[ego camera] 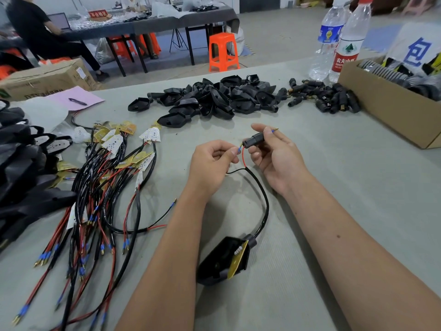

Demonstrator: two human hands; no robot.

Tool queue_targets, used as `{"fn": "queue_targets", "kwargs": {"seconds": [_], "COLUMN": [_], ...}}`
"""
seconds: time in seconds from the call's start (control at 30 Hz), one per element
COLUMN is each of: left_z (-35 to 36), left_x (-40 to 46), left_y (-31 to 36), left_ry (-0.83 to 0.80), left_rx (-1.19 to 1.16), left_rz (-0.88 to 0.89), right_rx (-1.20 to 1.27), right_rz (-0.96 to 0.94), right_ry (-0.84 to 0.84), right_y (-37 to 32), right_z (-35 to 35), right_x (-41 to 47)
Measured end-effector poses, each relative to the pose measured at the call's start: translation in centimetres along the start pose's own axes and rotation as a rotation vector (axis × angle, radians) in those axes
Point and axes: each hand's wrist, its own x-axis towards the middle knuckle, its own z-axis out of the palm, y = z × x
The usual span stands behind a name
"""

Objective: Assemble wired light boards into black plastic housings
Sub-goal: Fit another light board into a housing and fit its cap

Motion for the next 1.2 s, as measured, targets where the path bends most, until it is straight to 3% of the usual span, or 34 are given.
{"fn": "queue_targets", "kwargs": {"seconds": [0.4,0.73,1.0,1.2], "left_z": [0.2,1.4,1.5,1.1], "left_x": [-0.3,-0.4,-0.4,-0.5], "left_y": [0.3,0.6,0.9,0.9], "left_ry": [0.029,0.227,0.182,0.164], "left_rx": [0.114,0.013,-0.162,-0.166], "left_rz": [0.041,-0.009,-0.116,-0.094], "right_rx": [-0.120,-0.198,-0.093,0.005], "right_rz": [-0.048,-0.076,-0.111,-0.106], "right_ry": [-0.031,-0.048,0.071,0.101], "right_y": [0.2,0.5,0.3,0.2], "right_z": [0.4,0.5,0.4,0.2], "right_x": [-0.2,-0.3,-0.2,0.0]}}
